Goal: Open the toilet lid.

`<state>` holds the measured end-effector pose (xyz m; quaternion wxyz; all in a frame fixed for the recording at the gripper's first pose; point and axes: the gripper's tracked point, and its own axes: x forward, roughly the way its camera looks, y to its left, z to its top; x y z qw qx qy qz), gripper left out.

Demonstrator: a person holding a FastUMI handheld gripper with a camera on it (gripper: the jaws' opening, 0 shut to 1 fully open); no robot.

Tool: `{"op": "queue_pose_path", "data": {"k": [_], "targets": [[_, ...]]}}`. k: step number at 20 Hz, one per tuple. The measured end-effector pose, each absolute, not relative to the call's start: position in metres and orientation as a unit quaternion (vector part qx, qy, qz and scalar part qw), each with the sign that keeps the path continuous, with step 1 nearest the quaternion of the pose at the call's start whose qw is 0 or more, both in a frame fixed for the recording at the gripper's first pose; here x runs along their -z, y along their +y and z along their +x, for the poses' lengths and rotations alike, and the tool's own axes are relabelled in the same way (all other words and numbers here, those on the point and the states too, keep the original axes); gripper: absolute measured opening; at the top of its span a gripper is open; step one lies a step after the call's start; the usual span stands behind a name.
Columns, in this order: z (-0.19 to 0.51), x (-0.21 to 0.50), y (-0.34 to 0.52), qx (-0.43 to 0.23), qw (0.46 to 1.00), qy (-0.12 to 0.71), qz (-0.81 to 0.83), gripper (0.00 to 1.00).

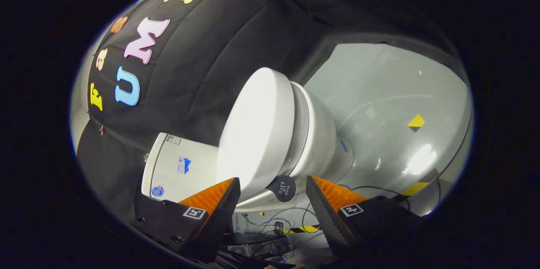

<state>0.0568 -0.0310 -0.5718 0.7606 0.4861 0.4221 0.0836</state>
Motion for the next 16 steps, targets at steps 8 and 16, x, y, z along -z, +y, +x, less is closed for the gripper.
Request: {"op": "queue_pose_path", "data": {"k": [8,16], "targets": [[0.068,0.609,-0.006,-0.095,0.731,0.457,0.497,0.63],[0.068,0.613,-0.005,-0.082,0.714,0.449,0.531,0.13]]}}
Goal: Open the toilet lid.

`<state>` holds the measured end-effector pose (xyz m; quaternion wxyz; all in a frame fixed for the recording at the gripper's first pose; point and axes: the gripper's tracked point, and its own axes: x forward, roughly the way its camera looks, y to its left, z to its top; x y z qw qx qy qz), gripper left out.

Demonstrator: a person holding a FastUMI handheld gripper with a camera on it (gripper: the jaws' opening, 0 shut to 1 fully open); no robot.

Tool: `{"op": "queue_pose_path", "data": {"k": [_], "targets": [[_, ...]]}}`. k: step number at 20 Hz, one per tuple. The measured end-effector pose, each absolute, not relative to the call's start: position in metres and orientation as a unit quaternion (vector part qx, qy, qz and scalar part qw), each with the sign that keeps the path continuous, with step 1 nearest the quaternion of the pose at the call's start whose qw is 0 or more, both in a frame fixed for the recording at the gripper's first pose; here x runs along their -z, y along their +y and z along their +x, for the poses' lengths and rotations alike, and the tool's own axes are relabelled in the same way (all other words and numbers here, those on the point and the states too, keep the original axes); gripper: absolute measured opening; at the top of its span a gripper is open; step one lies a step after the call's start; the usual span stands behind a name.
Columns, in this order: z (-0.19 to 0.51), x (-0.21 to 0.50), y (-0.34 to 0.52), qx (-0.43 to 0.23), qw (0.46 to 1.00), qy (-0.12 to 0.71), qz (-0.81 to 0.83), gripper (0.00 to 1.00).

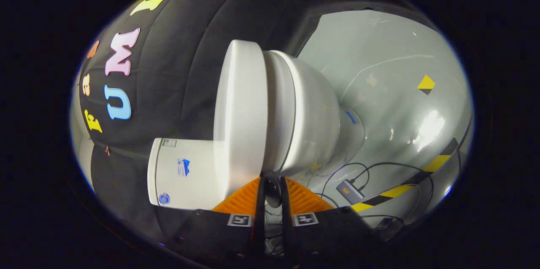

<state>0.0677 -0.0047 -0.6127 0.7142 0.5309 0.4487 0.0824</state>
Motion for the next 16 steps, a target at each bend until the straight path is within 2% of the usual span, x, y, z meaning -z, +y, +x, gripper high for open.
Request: {"op": "queue_pose_path", "data": {"k": [1,7,16], "targets": [[0.063,0.607,-0.008,-0.087,0.721,0.457,0.513,0.11],[0.071,0.576,-0.005,-0.048,0.761,0.465,0.45,0.11],[0.082,0.473,0.028,-0.03,0.828,0.447,0.337,0.09]]}}
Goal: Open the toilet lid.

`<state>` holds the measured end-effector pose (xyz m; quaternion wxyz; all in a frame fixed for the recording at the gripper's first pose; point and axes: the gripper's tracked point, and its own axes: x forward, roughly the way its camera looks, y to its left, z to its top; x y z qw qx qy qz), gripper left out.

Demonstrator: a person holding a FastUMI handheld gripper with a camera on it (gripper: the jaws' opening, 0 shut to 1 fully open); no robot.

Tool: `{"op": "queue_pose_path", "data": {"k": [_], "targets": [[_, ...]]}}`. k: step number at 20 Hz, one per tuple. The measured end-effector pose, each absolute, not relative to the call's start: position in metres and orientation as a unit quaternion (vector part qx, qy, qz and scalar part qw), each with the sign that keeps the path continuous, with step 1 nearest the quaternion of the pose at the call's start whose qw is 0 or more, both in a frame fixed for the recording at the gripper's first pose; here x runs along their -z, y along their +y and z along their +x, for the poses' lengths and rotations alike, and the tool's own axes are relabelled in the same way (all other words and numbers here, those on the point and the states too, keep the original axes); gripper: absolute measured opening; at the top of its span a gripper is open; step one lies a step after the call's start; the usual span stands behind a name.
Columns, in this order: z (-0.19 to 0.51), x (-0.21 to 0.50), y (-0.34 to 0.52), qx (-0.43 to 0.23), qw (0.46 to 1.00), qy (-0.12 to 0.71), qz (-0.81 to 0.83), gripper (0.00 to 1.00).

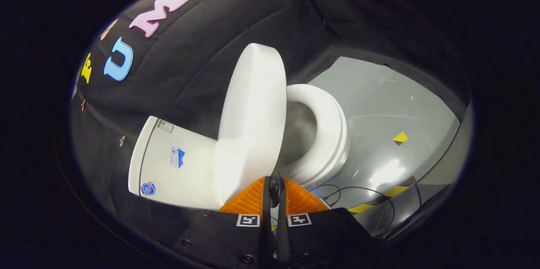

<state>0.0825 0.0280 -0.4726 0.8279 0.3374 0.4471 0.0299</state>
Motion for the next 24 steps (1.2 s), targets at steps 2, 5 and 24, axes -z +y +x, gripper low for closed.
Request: {"op": "queue_pose_path", "data": {"k": [2,5,24], "targets": [[0.083,0.448,0.044,-0.029,0.841,0.439,0.314,0.06],[0.083,0.419,0.062,-0.021,0.869,0.424,0.254,0.06],[0.071,0.319,0.246,-0.054,0.938,0.334,0.077,0.11]]}}
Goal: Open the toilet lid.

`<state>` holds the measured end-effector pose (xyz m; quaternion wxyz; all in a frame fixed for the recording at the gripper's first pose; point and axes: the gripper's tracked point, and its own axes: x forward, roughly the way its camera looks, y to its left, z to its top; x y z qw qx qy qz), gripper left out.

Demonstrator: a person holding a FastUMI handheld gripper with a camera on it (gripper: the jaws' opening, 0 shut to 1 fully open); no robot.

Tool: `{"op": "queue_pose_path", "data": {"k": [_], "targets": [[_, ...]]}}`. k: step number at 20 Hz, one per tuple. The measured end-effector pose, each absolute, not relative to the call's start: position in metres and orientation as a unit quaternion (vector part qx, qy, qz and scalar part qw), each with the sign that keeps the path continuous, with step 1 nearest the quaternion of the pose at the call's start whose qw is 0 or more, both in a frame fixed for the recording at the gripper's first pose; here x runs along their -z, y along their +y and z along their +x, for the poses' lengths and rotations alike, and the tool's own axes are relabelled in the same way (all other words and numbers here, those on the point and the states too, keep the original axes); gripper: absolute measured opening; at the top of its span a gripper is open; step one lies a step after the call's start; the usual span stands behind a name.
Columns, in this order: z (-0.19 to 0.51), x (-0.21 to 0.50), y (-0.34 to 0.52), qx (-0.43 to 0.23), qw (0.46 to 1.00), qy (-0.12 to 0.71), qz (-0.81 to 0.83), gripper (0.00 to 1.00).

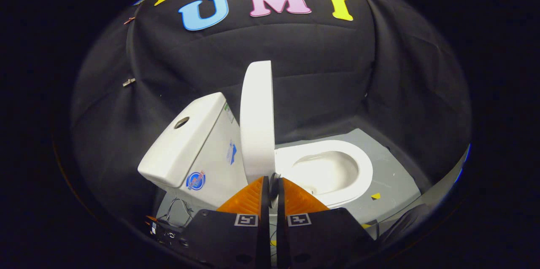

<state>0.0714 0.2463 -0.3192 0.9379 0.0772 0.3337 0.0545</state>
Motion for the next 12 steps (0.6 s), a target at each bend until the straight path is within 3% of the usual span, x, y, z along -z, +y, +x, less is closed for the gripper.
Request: {"op": "queue_pose_path", "data": {"k": [12], "targets": [[0.059,0.316,0.34,-0.086,0.944,0.318,-0.008,0.11]]}}
